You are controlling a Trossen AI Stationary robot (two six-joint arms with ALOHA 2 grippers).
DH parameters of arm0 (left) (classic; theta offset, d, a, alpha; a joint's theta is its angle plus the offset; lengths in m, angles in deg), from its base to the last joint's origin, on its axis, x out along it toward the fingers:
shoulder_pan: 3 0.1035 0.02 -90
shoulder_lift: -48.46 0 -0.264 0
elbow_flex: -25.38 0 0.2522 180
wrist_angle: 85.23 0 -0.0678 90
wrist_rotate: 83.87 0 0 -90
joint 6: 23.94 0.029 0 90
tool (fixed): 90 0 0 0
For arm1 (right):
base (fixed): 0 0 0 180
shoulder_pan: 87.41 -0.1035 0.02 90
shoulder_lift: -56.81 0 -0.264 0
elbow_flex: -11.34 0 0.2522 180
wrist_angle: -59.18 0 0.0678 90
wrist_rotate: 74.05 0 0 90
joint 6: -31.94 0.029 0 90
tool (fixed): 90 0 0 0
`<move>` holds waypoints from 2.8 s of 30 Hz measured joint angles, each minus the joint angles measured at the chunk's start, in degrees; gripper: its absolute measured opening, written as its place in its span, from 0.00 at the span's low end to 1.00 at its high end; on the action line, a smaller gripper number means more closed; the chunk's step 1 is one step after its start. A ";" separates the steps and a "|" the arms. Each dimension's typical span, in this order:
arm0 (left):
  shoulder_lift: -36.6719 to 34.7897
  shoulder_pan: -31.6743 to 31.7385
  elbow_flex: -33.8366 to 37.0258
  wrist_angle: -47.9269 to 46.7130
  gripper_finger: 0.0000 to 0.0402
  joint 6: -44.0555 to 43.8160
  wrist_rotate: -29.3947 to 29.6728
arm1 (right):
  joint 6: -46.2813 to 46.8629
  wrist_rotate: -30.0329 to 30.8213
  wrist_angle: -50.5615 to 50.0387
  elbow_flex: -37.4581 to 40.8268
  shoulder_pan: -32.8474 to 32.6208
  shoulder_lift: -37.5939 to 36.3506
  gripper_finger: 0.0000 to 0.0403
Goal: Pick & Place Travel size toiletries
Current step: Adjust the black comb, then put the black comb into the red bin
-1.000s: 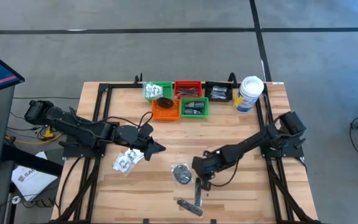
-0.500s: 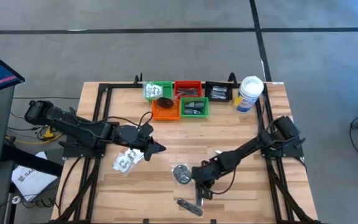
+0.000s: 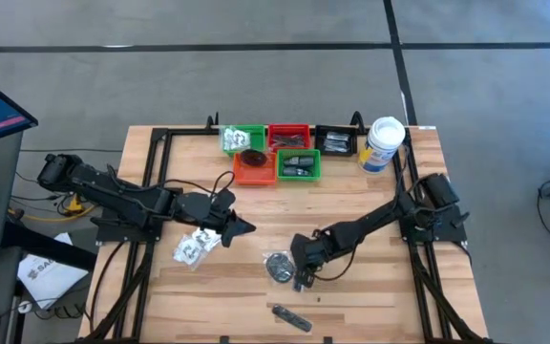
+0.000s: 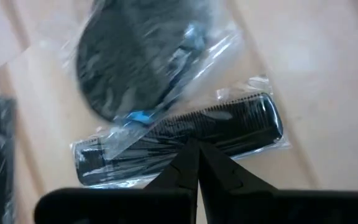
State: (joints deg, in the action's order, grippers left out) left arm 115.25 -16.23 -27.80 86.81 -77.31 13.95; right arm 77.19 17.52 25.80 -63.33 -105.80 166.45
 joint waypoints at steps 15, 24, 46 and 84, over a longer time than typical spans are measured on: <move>0.00 -0.01 0.00 0.23 0.00 0.37 0.68 | -9.05 3.66 1.33 0.18 17.73 0.11 0.00; 0.35 -1.16 0.00 0.09 0.00 0.50 1.21 | -14.17 2.88 1.21 -2.59 23.48 -1.90 0.00; 0.35 3.96 0.00 -6.97 0.00 11.41 18.16 | -25.94 3.04 12.34 -7.71 7.31 -7.80 0.00; 0.33 -4.02 -0.02 3.56 0.00 3.39 20.67 | 4.10 18.94 34.05 -4.65 -21.75 10.79 0.00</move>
State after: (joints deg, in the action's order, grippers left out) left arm 115.57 -20.26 -27.83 90.37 -73.92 34.62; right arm 81.29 36.47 59.85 -67.98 -127.56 177.24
